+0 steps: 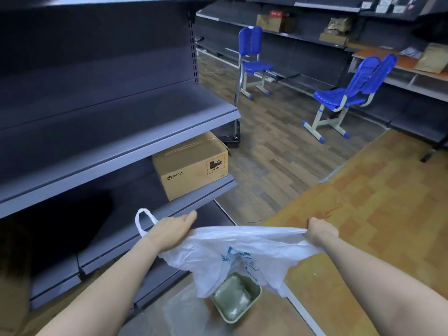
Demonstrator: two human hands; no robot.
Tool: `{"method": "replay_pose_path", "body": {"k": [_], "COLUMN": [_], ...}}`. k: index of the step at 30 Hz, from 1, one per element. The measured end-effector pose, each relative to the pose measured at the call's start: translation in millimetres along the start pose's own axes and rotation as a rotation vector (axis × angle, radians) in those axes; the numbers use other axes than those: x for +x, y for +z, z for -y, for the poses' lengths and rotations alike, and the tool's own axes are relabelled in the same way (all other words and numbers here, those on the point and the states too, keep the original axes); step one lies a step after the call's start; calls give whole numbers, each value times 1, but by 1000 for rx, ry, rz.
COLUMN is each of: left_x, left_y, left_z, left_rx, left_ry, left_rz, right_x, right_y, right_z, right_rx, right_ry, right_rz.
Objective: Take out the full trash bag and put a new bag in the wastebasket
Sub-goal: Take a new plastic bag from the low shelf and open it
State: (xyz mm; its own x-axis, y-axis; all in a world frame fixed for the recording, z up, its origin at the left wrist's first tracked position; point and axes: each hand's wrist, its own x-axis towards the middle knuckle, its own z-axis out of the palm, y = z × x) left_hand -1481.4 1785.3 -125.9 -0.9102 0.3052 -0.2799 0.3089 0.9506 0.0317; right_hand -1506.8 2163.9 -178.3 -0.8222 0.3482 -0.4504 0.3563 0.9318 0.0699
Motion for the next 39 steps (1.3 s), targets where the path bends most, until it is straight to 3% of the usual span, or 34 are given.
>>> {"method": "replay_pose_path", "body": {"k": [3,5,7,10,15,20,24,27,30,32,35,39], "left_x": [-12,-20,-23,-25,-16,-10,-12,-15,-18,-24,-22,-9], "left_y": [8,4,6,12,21,44,52,59,62,54,61,67], "left_z": [1,4,4,3,-2,1,10,8,1,-5,-6,-9], "left_rx": [35,127,275,304,456,365,58,-187,-363,-342,-305,-647], "left_ry": [23,150,337,342,414,60,-351,-524,-658,-639,-531,-604], "left_rz": [108,270,253,256,380,385,331,279,328,392,326,194], "right_x": [1,2,2,1,-1,-10,-11,-18,-23,-22,-20,-25], "right_y": [-3,-4,-3,-2,0,-4,-4,-8,-9,-10,-9,-15], "right_z": [-15,-21,-25,-25,-8,10,12,17,18,17,19,24], "right_rx": [25,50,61,87,460,667,471,396,756,1124,1656,1872], "right_ry": [26,28,22,1,-54,-109,-115,-138,-155,-157,-81,57], "right_rz": [40,53,73,82,193,299,255,313,581,704,601,565]}}
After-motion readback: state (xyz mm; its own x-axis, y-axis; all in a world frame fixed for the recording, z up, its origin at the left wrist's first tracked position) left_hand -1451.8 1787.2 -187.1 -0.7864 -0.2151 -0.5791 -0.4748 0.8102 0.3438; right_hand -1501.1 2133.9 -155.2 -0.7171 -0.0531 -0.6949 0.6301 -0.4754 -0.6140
